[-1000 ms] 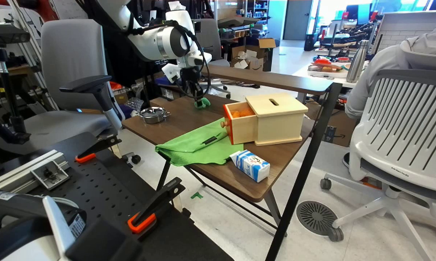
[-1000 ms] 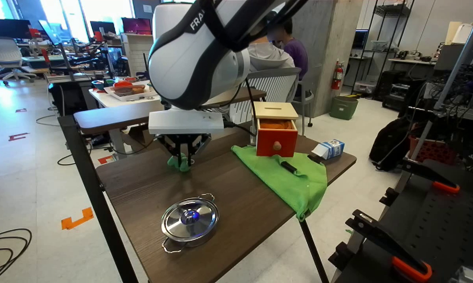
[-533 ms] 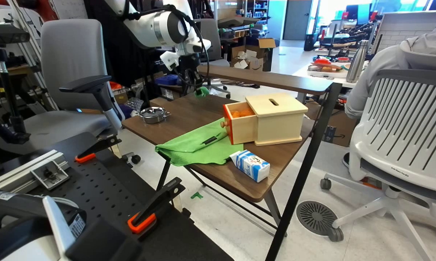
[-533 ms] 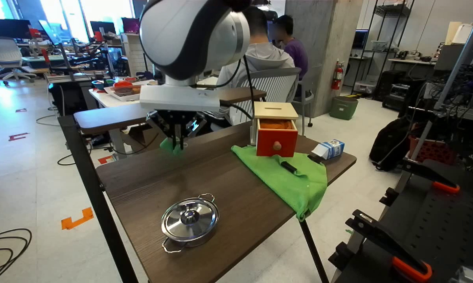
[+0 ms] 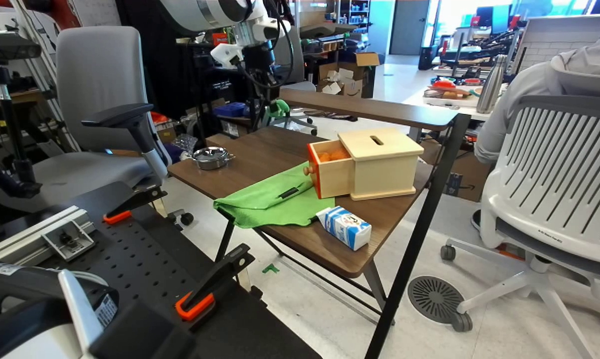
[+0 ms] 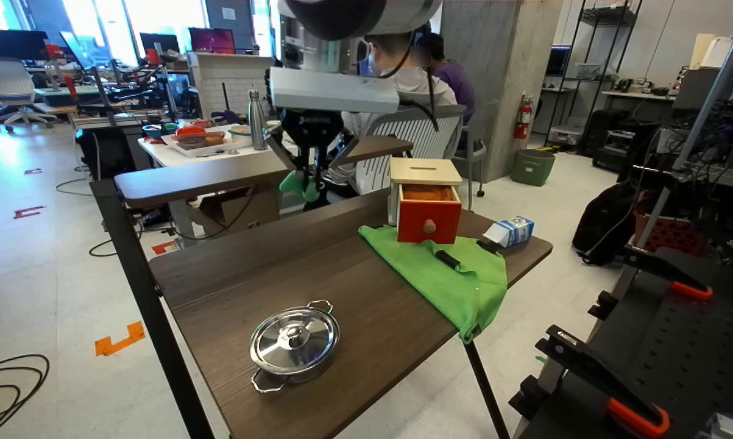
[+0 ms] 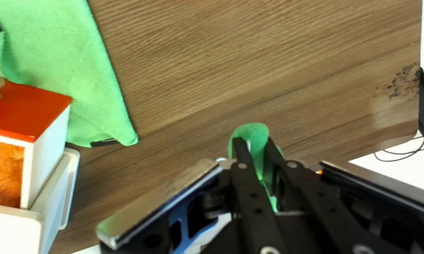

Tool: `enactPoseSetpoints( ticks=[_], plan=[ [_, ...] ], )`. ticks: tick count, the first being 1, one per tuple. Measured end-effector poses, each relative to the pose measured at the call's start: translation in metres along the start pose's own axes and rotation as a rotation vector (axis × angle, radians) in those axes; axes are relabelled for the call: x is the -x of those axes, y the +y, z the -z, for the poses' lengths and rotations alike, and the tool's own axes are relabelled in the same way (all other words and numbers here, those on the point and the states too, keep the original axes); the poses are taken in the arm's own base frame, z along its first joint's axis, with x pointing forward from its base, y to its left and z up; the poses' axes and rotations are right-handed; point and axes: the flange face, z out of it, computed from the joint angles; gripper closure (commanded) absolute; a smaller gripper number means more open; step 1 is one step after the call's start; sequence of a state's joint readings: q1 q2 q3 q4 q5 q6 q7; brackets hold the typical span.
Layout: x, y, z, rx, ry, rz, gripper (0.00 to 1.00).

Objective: Put the green object in the drawer on the table

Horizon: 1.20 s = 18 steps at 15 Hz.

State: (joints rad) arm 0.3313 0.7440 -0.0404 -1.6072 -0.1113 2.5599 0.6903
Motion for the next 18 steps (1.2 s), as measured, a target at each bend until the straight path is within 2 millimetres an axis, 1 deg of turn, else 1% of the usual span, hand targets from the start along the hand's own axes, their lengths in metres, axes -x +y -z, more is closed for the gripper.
enactPoseSetpoints(
  ticks=[3, 5, 10, 12, 13, 15, 18],
  plan=[
    [0.006, 0.041, 0.015, -0.001, 0.012, 0.023, 0.97],
    [0.008, 0.077, 0.021, 0.01, 0.012, 0.007, 0.97],
    [0.003, 0.176, 0.025, 0.054, -0.008, -0.103, 0.97],
    [0.003, 0.207, 0.024, 0.069, -0.023, -0.143, 0.97],
    [0.005, 0.218, 0.022, 0.075, -0.032, -0.156, 0.97],
    [0.009, 0.231, 0.017, 0.082, -0.048, -0.176, 0.97],
    [0.014, 0.235, 0.013, 0.08, -0.062, -0.194, 0.97]
  ],
)
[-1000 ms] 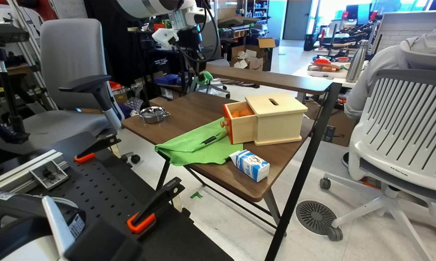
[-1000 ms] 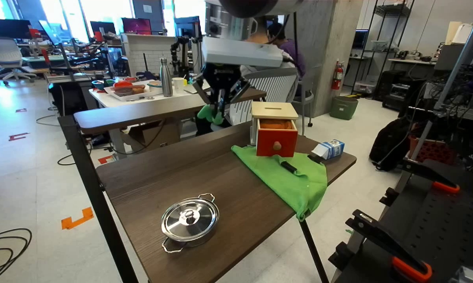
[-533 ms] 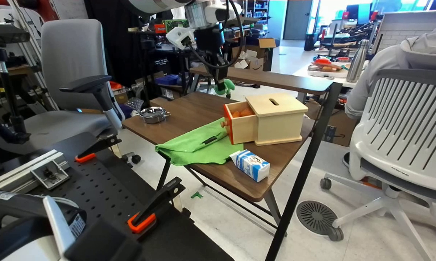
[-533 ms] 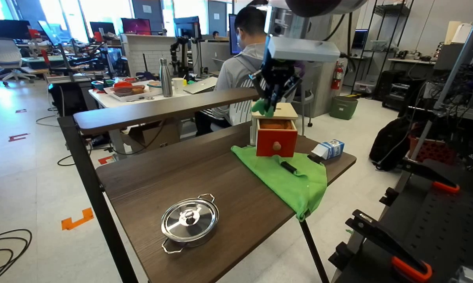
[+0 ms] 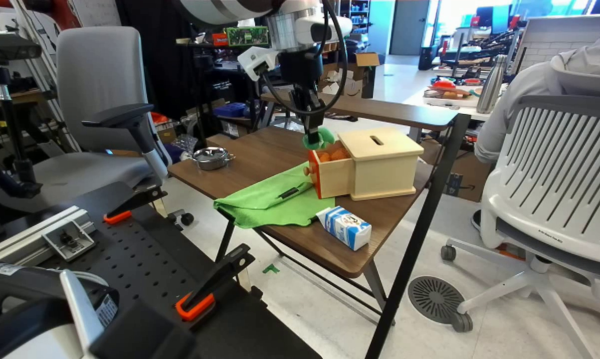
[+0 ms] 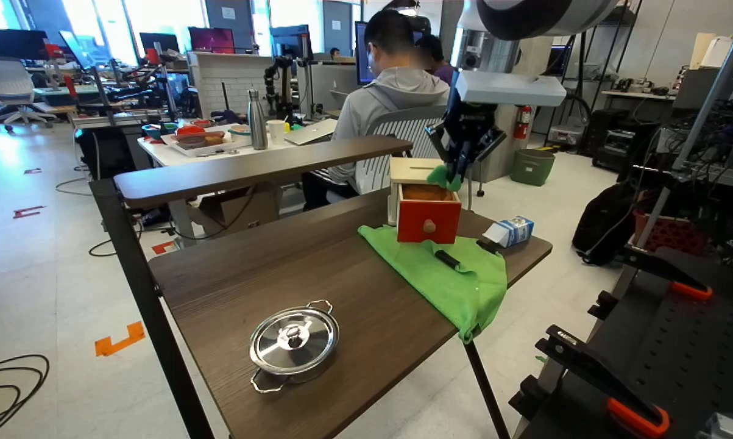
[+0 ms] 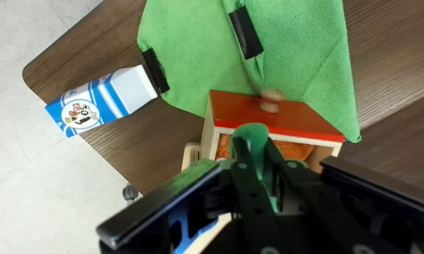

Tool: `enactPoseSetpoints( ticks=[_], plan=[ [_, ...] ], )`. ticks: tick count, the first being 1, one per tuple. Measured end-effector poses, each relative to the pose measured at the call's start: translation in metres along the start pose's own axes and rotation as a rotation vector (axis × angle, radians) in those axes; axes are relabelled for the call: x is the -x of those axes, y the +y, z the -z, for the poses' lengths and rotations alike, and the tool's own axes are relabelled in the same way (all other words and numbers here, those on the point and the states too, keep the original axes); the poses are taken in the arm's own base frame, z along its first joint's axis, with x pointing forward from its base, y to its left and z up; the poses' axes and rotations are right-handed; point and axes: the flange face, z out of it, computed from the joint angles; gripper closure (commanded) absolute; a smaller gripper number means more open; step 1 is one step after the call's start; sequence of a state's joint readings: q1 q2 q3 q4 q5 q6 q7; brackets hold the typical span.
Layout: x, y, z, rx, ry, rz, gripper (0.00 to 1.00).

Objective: Put the green object in the drawer on the table

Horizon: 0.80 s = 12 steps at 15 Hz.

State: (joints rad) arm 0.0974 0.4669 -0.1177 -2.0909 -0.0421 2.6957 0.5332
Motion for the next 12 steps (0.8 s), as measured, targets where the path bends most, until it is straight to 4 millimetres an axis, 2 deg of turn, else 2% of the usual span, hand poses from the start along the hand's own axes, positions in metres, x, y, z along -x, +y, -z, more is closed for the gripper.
enactPoseSetpoints(
  ticks=[7, 12],
  plan=[
    [-0.004, 0.006, -0.007, 0.006, -0.005, -0.02, 0.97],
    [-0.012, 0.001, -0.018, 0.01, -0.002, -0.009, 0.97]
  ],
)
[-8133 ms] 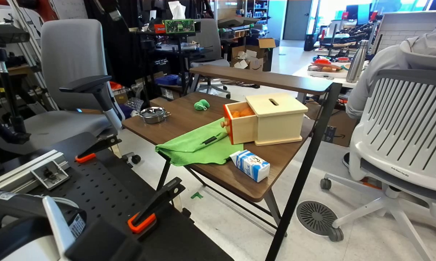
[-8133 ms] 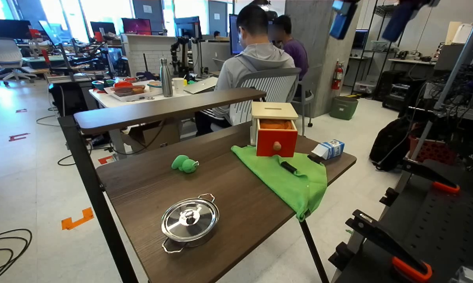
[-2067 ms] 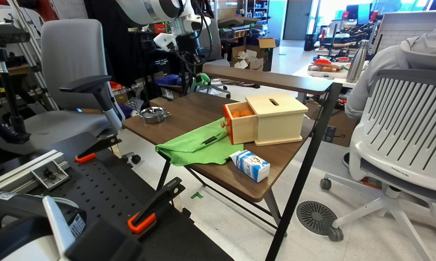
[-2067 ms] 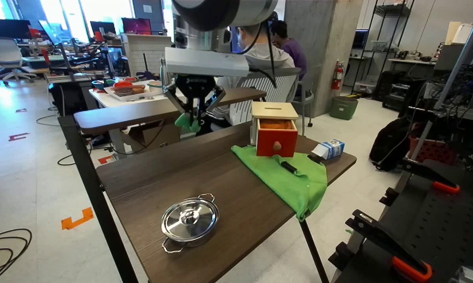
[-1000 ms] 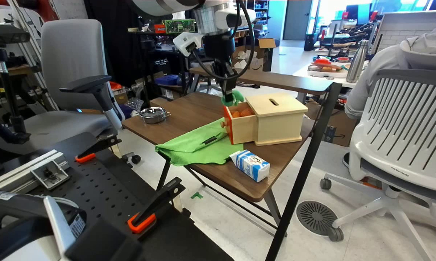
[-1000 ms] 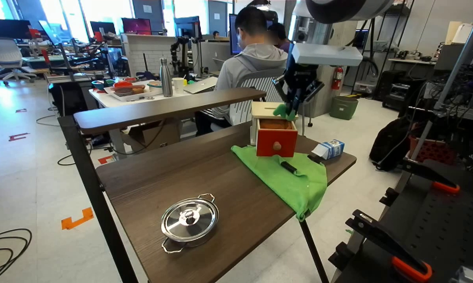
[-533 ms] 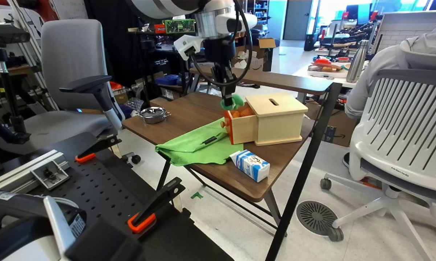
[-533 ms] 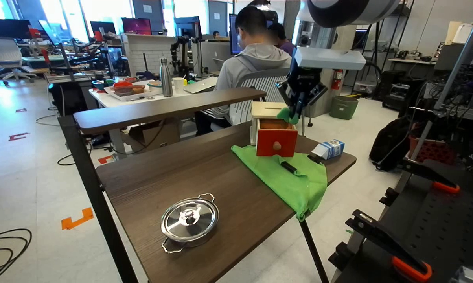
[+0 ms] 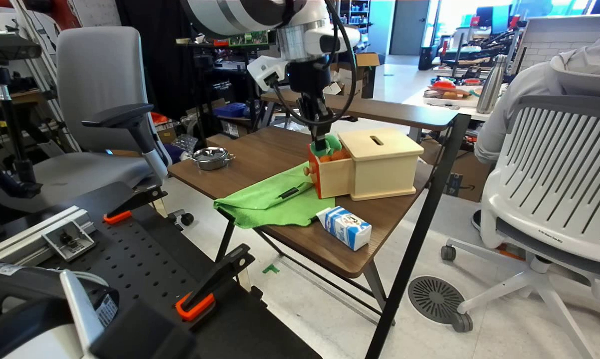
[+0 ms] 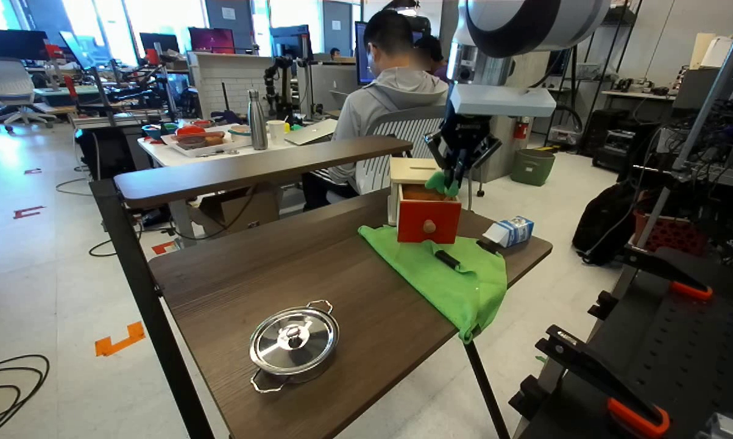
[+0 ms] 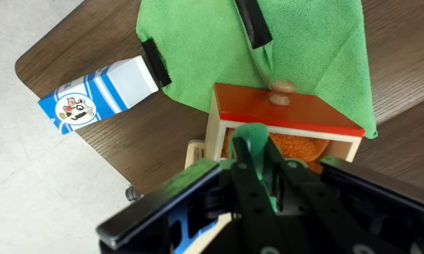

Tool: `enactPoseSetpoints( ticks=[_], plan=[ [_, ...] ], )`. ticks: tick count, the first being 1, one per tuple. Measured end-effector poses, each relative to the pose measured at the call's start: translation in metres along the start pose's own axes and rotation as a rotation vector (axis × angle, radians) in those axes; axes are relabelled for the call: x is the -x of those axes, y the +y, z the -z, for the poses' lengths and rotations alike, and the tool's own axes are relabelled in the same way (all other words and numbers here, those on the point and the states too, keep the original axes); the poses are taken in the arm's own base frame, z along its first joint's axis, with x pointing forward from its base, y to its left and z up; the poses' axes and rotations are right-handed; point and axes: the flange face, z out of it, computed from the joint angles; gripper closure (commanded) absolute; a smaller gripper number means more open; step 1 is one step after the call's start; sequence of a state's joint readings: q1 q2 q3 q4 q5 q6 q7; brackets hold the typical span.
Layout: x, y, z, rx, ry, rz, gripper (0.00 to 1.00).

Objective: Put the green object in the drawer on the table

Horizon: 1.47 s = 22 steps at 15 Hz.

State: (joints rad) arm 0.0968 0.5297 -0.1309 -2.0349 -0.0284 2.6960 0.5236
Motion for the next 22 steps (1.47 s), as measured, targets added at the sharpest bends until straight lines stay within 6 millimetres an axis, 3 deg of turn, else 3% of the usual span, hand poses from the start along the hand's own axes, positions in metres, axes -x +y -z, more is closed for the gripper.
enactPoseSetpoints(
  ticks=[5, 6, 7, 9, 13, 14, 15, 22],
  plan=[
    [-0.012, -0.008, -0.006, -0.004, 0.015, 0.011, 0.97],
    [-0.014, -0.009, -0.007, -0.004, 0.018, 0.012, 0.84],
    [-0.016, -0.011, -0.008, -0.005, 0.02, 0.013, 0.84],
    [-0.017, -0.012, -0.011, -0.003, 0.019, 0.016, 0.97],
    [-0.017, -0.014, -0.021, 0.003, 0.012, 0.023, 0.97],
    [-0.017, -0.015, -0.024, 0.004, 0.011, 0.024, 0.62],
    [-0.017, -0.016, -0.025, 0.005, 0.01, 0.025, 0.61],
    [-0.024, -0.024, -0.015, -0.01, 0.034, 0.03, 0.1]
  ],
)
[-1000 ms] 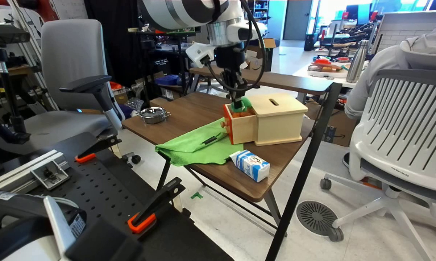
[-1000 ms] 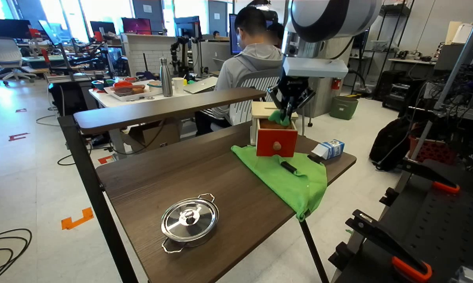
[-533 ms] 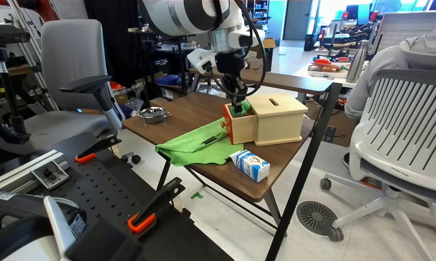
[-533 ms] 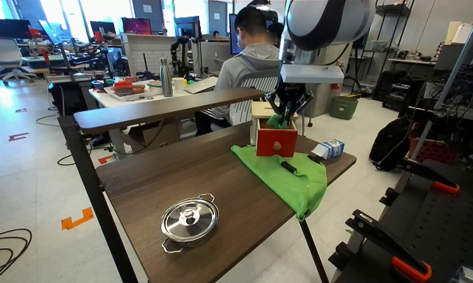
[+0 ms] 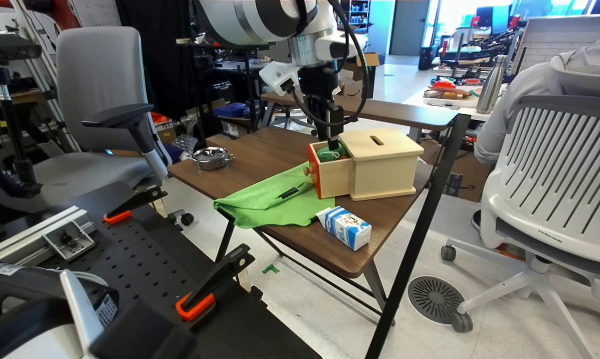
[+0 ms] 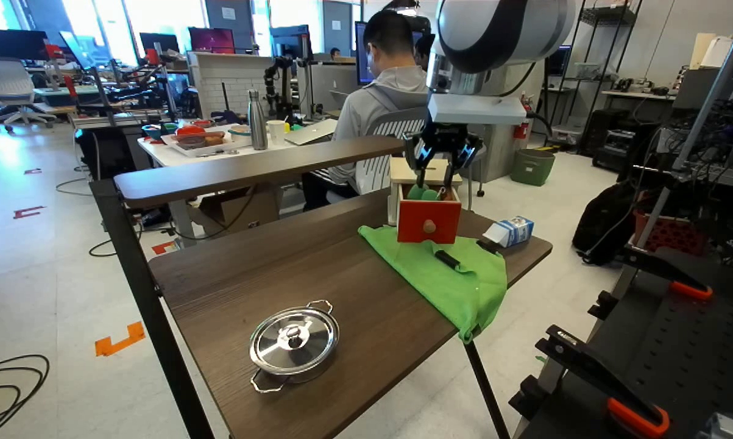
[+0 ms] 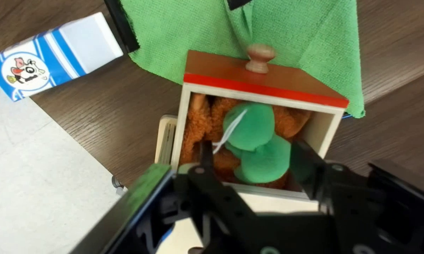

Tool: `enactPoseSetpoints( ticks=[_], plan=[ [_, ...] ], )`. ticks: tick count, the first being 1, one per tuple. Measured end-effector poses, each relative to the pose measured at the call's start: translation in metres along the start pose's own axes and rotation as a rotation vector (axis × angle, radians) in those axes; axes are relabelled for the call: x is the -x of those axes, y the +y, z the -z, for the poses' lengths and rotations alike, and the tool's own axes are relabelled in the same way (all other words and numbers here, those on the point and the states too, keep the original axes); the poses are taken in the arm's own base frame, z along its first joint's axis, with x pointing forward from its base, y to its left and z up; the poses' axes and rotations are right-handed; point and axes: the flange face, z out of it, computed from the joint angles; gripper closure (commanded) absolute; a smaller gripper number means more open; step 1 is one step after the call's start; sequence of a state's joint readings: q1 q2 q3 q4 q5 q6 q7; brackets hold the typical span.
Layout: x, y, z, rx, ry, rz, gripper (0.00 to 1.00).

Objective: Put the green object in the drawer on the table

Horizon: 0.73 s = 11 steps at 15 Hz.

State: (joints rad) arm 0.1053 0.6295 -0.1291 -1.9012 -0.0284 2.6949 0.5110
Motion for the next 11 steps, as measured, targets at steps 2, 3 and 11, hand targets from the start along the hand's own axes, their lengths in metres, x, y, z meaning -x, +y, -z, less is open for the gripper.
enactPoseSetpoints(
  ticks=[2, 3, 11],
  plan=[
    [-0.002, -0.003, 0.006, -0.007, 0.009, 0.001, 0.0],
    [-0.003, -0.003, 0.009, -0.01, 0.012, 0.002, 0.0],
    [0.003, -0.022, 0.064, -0.074, 0.052, 0.006, 0.0]
  ],
)
